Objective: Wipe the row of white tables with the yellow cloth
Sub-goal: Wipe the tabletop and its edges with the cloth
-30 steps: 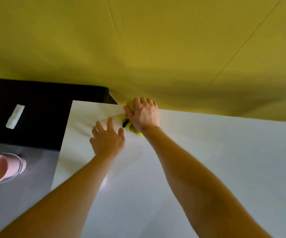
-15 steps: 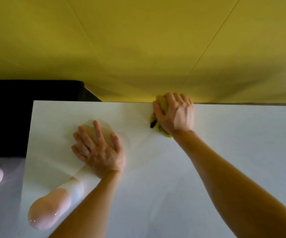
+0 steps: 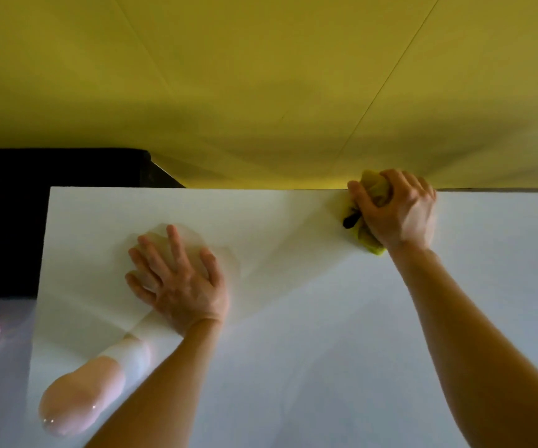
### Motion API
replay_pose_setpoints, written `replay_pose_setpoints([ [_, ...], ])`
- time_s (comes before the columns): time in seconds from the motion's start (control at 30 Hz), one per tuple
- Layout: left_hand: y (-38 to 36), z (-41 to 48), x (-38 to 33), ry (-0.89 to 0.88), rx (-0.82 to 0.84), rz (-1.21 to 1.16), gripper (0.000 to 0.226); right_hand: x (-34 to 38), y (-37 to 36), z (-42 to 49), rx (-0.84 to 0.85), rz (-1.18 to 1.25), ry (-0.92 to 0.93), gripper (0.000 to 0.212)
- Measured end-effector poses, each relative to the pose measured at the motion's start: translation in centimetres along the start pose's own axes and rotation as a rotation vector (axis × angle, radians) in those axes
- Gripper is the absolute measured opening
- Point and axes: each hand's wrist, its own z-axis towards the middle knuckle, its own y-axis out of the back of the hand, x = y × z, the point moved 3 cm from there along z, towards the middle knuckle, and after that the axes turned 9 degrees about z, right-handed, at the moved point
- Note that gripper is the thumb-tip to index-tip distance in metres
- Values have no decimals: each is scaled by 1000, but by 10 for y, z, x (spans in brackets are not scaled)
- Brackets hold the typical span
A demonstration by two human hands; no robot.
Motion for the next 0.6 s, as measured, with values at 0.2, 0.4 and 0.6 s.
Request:
replay_pose_setpoints([
  [0.2,-3,-1,-1,-7,-33,-12,71,162,-104,-36,148,95,117,45],
  [0.4,-2,-2,-1,-8,-54,-16,69,184,-114,-41,221,186,319,47],
  [0.6,5,-4,-6,-8,-5,-71,70,-1,-1,1,-13,-71,39,48],
])
